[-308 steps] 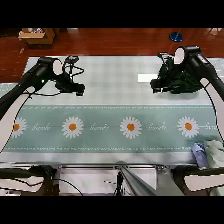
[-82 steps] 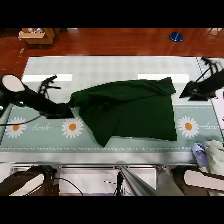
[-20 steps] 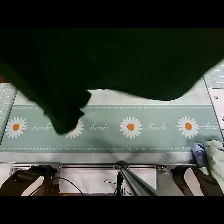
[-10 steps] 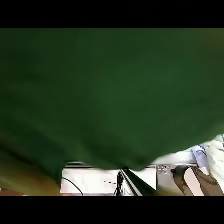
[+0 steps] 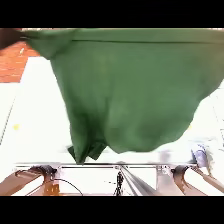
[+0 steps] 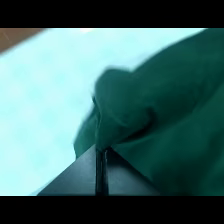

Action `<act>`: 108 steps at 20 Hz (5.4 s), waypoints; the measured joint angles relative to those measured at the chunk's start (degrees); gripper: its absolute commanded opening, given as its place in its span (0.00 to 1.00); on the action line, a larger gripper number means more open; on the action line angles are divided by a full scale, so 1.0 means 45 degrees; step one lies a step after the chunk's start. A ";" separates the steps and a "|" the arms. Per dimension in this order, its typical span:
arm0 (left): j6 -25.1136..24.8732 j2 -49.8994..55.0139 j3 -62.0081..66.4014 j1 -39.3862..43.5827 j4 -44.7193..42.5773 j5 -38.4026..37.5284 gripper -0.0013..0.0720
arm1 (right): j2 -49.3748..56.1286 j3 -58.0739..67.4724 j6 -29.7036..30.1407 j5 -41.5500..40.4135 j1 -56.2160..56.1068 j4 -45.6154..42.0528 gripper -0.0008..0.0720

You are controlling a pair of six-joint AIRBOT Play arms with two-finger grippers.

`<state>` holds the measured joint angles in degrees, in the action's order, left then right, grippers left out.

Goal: Fold the shirts.

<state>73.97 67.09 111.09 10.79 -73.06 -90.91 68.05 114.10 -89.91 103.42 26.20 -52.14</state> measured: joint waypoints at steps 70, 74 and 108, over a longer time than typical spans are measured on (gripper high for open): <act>-0.2278 0.1039 -1.8282 -0.3745 0.7344 0.4755 0.05 | 0.2535 -1.4139 0.3895 -0.6081 0.3730 -0.2331 0.80; -0.2463 0.1039 -1.8282 -0.3745 0.7669 0.4726 0.05 | 0.2973 -1.4673 0.4138 -0.6717 0.3793 -0.1219 0.80; 0.0578 -0.4459 0.2613 -0.7339 0.5644 0.2647 0.05 | -0.5294 0.0821 0.0835 -0.6261 0.1608 0.0447 0.04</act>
<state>76.58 47.03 122.85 -22.24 -47.66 -79.00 44.23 117.80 -86.15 75.24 33.43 -50.13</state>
